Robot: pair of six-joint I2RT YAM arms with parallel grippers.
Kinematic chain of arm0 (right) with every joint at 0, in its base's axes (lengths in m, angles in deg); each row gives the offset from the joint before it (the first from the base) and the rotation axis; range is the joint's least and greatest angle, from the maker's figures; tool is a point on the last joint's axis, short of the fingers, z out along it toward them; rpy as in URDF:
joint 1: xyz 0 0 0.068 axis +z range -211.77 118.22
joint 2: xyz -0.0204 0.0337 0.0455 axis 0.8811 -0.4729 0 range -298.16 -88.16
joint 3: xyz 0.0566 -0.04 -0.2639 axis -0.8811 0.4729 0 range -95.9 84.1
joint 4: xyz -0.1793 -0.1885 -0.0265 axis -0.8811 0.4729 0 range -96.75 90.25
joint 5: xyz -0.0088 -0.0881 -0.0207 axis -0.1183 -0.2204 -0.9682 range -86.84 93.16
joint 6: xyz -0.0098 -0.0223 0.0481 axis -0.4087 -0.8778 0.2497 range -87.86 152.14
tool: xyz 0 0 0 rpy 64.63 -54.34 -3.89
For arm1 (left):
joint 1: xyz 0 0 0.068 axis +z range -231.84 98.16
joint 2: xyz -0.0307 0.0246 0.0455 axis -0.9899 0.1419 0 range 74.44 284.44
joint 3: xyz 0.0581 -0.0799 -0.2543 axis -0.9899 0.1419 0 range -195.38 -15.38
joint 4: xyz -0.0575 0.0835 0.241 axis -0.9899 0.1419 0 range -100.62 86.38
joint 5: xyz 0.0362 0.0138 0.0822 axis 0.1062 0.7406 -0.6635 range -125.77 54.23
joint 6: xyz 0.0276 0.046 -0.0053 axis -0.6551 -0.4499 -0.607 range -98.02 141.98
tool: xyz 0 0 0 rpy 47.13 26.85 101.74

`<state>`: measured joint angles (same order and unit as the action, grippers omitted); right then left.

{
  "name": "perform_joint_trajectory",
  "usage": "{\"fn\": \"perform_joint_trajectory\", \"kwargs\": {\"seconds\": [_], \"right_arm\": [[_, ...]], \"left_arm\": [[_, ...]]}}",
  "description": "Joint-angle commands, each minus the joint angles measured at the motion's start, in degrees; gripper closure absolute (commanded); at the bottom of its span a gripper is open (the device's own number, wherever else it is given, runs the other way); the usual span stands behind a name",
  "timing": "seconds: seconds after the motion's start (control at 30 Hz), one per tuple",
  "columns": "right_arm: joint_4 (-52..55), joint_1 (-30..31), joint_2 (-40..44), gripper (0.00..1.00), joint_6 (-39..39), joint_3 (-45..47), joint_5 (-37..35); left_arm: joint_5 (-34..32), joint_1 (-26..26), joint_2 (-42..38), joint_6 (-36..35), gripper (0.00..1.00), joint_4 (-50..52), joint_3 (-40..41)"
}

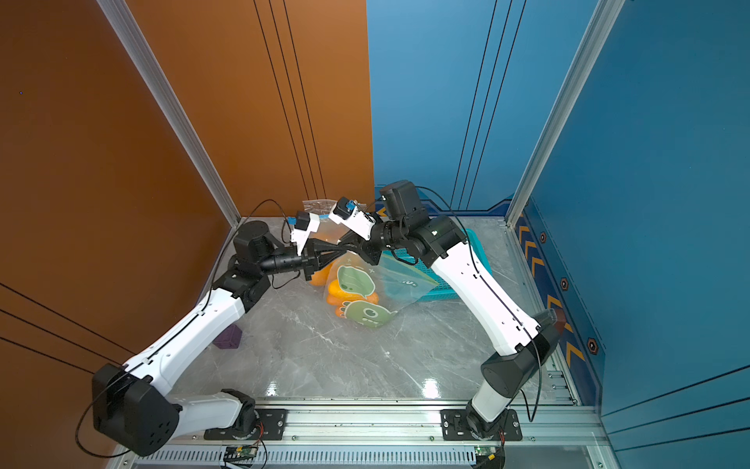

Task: Place the mango in a zip-top bag and seal the zipper
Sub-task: Zip the zipper on the zipper food storage bag.

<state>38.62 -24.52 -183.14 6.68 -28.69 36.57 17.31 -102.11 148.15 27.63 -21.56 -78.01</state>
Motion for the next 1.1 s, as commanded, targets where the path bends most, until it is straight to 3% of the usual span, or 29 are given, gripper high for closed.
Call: {"fn": "perform_joint_trajectory", "kwargs": {"seconds": [0.0,0.2,0.37,0.7,1.07], "right_arm": [[-0.7,0.4,-0.7,0.85,0.9,-0.7,1.2],[-0.6,0.6,-0.9,0.86,0.9,-0.9,1.2],[-0.6,0.6,-0.8,1.00,0.8,-0.6,1.2],[0.3,0.2,2.6,1.00,-2.5,3.3,-4.5],[1.2,-1.7,6.0,1.00,-5.5,7.2,-6.3]], "left_arm": [[0.7,0.2,-0.2,0.2,1.00,-2.1,-0.6],[0.7,0.1,-0.2,0.3,1.00,-2.0,-0.5],[0.5,0.1,-0.2,0.3,1.00,-2.0,-0.5],[-0.5,0.8,-1.7,0.6,1.00,-2.0,-0.3],[1.0,1.0,-2.2,1.2,1.00,-2.4,-0.6]]}}
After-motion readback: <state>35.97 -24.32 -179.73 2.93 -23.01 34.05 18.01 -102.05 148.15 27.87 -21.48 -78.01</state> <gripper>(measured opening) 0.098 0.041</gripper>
